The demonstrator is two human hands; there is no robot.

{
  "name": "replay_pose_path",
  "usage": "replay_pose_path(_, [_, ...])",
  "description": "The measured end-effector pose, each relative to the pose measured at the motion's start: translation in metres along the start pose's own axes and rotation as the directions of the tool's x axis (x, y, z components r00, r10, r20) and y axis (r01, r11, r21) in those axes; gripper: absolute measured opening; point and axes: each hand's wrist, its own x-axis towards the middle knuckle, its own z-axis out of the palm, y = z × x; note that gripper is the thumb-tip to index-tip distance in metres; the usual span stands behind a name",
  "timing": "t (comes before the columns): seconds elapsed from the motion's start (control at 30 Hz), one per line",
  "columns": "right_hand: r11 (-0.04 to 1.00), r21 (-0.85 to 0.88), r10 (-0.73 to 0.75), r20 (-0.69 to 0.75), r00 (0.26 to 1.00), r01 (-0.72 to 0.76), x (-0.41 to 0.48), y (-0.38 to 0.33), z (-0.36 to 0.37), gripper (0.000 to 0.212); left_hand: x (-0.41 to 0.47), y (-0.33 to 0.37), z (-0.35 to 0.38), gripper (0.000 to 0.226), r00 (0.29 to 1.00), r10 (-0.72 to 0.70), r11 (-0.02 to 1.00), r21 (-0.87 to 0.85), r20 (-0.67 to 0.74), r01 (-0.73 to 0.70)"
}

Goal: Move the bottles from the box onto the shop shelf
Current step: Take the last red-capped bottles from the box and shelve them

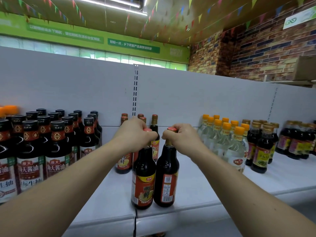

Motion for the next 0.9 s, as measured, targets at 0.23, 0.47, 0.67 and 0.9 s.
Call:
replay_pose_path(0.23, [0.999,0.01,0.045,0.013,0.999,-0.045,0.013,0.013,0.01,0.023,0.013,-0.009,0.011,0.038,1.0,-0.019,1.0,0.018,-0.012,0.019])
replay_pose_path(0.47, [0.999,-0.001,0.049,-0.005,0.999,-0.049,0.024,0.019,0.017,0.024,0.023,-0.016,0.014,0.032,1.0,0.01,0.999,0.042,-0.013,-0.009])
replay_pose_path(0.67, [0.999,0.035,0.036,0.062,0.997,-0.038,0.022,0.026,0.01,0.021,0.022,-0.024,0.016,0.022,1.0,0.02,0.999,0.03,0.012,-0.021])
replay_pose_path(0.9, [0.995,-0.048,0.098,0.274,0.957,-0.088,0.016,0.037,-0.01,0.026,0.014,-0.034,0.018,0.018,0.999,0.043,0.994,-0.099,0.003,-0.042])
